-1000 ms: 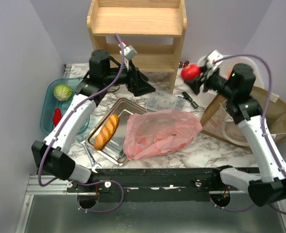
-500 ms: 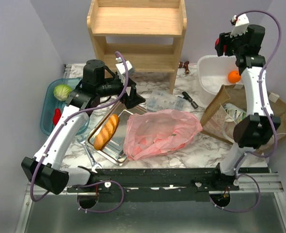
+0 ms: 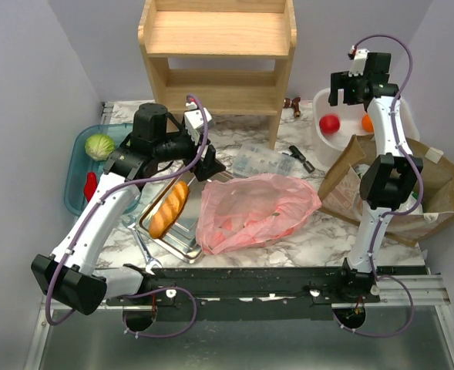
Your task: Untie the knot of the grocery bags and take out the mixed food
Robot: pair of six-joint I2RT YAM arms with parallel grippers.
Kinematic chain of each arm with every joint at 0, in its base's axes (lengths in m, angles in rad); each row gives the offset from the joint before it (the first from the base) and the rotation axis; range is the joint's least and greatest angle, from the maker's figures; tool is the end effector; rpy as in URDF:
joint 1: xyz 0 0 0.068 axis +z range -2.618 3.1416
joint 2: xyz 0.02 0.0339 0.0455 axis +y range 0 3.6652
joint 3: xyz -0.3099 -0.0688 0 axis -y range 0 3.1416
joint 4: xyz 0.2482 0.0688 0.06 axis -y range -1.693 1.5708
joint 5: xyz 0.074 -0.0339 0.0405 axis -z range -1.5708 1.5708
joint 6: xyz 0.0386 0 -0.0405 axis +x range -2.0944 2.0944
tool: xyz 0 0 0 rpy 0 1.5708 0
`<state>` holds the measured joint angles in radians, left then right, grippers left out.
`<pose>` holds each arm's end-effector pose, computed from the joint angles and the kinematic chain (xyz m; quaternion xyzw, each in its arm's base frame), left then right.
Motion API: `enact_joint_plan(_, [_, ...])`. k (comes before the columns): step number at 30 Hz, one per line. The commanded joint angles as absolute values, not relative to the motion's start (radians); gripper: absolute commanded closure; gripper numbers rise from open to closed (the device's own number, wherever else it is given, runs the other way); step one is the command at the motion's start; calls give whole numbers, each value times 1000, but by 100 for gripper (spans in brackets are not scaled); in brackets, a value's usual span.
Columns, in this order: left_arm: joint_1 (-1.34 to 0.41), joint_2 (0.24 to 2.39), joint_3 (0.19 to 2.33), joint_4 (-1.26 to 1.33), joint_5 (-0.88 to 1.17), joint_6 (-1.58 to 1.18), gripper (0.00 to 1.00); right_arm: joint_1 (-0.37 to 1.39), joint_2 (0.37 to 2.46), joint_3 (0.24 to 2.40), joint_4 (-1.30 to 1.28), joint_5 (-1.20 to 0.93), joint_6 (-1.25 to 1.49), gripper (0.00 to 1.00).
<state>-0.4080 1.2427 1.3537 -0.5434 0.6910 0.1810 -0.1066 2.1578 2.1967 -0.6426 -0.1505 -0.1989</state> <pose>0.2237 -0.1235 0.4505 0.4047 0.7055 -0.3409 0.4715 0.5273 -0.0506 0.3775 -0.0756 0.8803 -0.0048 0.4683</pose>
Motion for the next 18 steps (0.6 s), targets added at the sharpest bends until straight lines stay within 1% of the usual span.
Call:
enact_joint_plan(1, [-411,1248,1367,-624,657,256,2,-108,2130,2219,-660,-136,-178,0])
enact_joint_plan(5, [-417,1267,1379,-693,678,331,1,-107,2100,2227,-674,-179,-197,0])
enact_joint_plan(7, [-426,1266,1362,-716,673,378,1,-109,2060,2216,-699,-253,-219,0])
enact_joint_plan(9, [-436,1272,1340,-732,667,416,2,-108,2002,2181,-729,-371,-241,0])
enact_joint_plan(11, [-486,1284,1326,-790,630,501,4,-106,1941,2121,-768,-478,-272,1])
enact_joint_plan(14, [-623,1287,1273,-851,567,632,8,-93,1845,1990,-801,-577,-312,2])
enact_joint_plan(17, [-693,1278,1186,-854,601,683,16,-70,1755,1876,-859,-684,-366,6])
enact_joint_plan(18, [-707,1278,1156,-847,605,695,20,-56,1733,1837,-896,-720,-388,8])
